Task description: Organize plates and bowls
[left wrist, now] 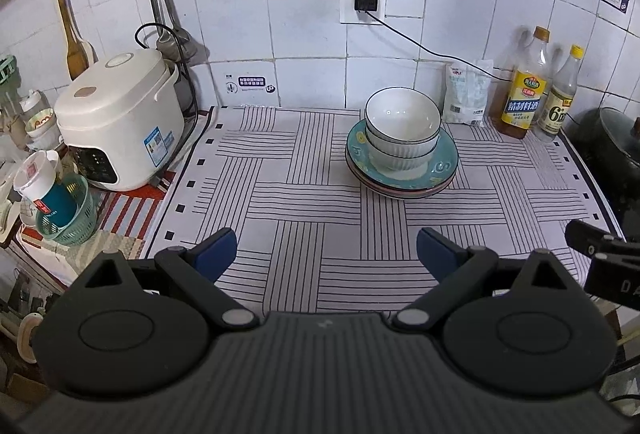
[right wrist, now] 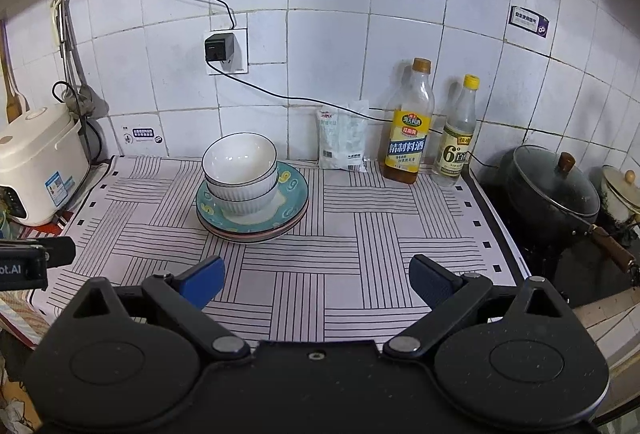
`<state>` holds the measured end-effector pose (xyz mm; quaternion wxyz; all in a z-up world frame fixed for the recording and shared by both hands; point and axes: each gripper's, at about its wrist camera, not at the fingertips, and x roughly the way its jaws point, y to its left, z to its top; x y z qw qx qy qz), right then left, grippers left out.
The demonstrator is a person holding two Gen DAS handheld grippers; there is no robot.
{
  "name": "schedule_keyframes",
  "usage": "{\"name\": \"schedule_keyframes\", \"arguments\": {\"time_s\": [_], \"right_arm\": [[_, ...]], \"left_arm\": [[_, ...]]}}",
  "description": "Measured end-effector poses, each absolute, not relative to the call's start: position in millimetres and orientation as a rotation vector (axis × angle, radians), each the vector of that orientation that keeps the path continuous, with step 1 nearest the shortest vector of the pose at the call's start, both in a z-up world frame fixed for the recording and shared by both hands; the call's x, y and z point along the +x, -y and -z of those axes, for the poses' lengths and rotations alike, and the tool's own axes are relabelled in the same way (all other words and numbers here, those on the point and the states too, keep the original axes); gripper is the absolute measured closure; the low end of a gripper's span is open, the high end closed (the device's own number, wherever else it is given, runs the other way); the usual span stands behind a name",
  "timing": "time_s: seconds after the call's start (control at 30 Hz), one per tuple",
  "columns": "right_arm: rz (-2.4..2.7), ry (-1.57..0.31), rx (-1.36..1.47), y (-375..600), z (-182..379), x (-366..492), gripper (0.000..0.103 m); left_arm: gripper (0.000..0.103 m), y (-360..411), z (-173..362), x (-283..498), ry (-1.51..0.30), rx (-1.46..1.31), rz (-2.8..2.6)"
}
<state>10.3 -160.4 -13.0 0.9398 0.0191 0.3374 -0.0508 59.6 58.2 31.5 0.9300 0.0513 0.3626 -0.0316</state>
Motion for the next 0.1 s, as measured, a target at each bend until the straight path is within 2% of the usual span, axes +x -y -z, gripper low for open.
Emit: {"name": "schedule_keyframes", "arguments": {"time_s": [0.1], "right_arm": [[0.102,-0.689,0.04,161.9,13.0,10.0,0.003]], "left_arm": [[0.005,-57.2,-32.8,56.5,-0.735,0.104,0.066]]}}
